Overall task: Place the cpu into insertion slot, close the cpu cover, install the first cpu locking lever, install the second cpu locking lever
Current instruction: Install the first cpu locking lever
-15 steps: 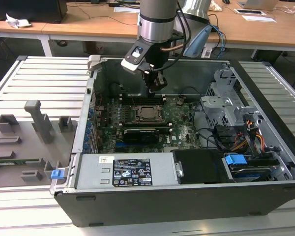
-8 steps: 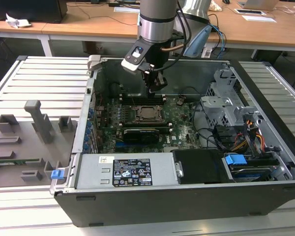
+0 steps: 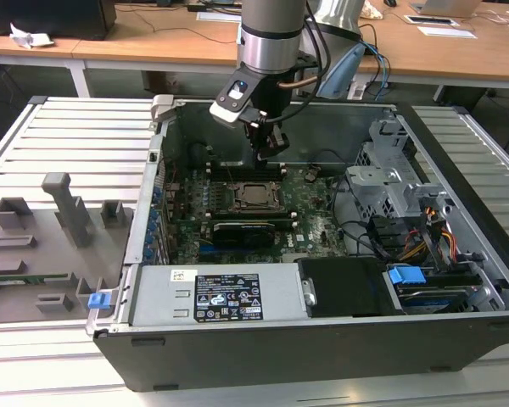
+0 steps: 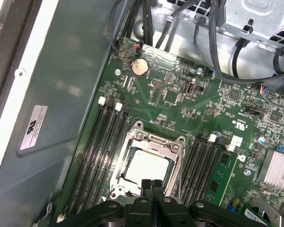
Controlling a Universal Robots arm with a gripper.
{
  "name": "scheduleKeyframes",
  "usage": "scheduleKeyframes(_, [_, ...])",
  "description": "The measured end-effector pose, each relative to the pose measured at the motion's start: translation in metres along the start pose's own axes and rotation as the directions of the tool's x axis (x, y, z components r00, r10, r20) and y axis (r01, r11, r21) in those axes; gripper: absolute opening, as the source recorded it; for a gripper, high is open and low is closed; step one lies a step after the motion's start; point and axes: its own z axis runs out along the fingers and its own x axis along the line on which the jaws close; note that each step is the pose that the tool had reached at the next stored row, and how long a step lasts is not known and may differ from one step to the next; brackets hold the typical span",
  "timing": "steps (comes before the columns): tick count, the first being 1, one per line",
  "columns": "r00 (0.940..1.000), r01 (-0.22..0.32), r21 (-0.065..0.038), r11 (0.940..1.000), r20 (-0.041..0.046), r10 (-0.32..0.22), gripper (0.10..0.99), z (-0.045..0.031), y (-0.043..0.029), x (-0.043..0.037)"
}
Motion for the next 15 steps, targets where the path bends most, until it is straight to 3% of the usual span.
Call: scheduleKeyframes(15, [0.9998, 0.021, 0.0, 0.9998, -0.0002, -0.021, 0.11, 0.0, 0.0, 0.0])
